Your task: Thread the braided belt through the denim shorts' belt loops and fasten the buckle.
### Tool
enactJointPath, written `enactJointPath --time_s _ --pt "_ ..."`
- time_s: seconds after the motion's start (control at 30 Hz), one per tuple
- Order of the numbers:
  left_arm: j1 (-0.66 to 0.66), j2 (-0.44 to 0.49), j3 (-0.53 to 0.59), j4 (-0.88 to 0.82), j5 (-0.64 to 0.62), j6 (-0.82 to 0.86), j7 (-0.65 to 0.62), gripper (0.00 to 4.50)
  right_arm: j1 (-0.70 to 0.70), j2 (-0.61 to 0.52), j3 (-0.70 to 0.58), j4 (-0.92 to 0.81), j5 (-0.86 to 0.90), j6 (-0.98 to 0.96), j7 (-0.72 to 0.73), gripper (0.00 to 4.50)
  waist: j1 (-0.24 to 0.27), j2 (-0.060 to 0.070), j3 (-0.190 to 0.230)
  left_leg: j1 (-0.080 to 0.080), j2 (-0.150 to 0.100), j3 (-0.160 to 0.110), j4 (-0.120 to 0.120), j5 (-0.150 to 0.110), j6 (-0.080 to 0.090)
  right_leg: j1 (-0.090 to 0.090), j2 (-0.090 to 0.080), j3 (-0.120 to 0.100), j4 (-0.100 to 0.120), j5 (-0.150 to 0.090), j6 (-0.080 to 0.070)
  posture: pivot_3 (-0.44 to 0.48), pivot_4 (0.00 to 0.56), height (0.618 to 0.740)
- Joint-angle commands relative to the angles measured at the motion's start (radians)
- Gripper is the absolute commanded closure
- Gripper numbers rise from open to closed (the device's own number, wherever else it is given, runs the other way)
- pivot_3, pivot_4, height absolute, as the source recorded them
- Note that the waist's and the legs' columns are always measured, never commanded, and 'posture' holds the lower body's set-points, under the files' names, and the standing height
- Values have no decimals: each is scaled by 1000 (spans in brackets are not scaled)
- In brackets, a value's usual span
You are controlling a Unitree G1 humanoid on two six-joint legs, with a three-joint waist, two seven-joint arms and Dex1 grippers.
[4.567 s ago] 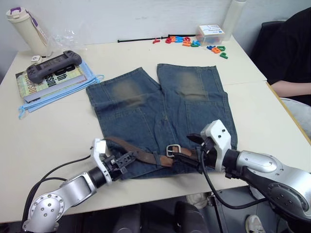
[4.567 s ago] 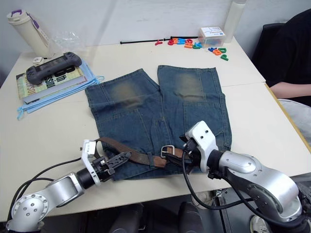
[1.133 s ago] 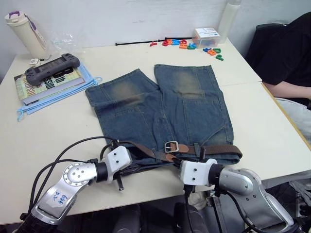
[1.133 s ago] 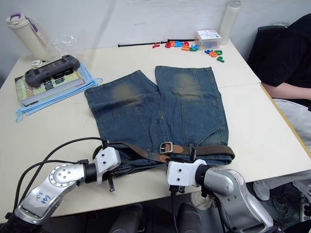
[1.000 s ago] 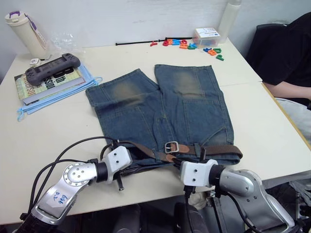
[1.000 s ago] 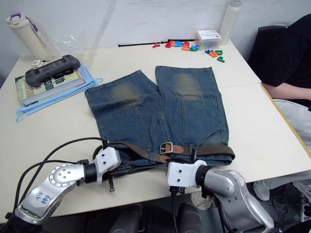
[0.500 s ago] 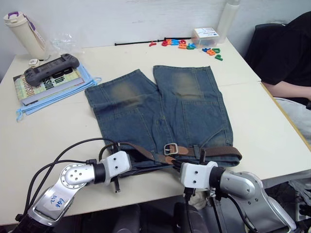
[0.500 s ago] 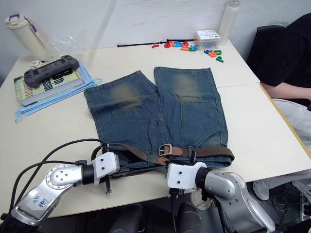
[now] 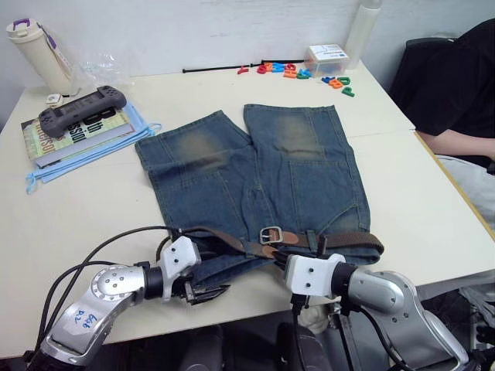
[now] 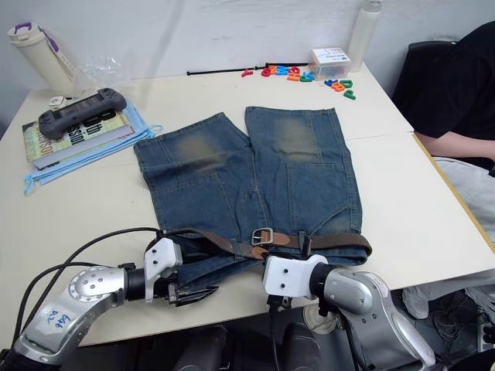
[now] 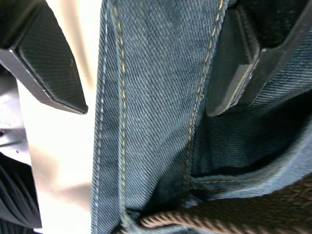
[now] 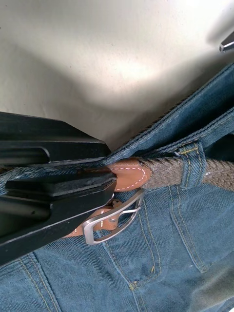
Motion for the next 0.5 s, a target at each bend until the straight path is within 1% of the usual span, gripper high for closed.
enactJointPath --time_s 0.03,0.2,0.27,0.3,0.4,0.43,0.5 --pt "30 35 -67 83 137 -19 11 514 -4 -1 -17 -34 -4 5 -9 4500 0 0 0 0 0 0 0 0 0 0 0 0 0 0 0 0 150 714" --pt "23 29 -98 130 211 -66 21 514 7 -11 -30 -46 1 11 -8 4500 2 4 -10 1 0 1 0 0 0 1 0 0 0 0 0 0 150 714" --pt "25 24 -103 138 215 -77 18 489 8 4 -33 -54 10 34 -15 3574 2 6 -13 1 0 0 0 0 0 1 0 0 0 0 0 0 150 714" --pt "26 22 -104 140 216 -80 18 489 8 5 -33 -55 8 37 -17 3267 2 7 -14 2 0 0 0 0 0 1 0 0 0 0 0 0 150 714" --pt "26 19 -107 148 222 -90 17 489 8 0 -30 -56 -3 39 -25 1858 2 8 -16 3 0 1 0 0 1 2 0 1 1 0 0 0 150 714" --pt "26 19 -108 151 223 -92 15 489 10 -3 -32 -58 -1 40 -24 1469 2 8 -16 3 0 1 0 0 1 2 0 1 1 0 0 0 150 714" --pt "24 18 -110 153 223 -95 13 489 13 -8 -35 -60 2 40 -24 1469 2 8 -17 3 0 1 0 0 1 2 0 1 1 0 0 0 150 714"
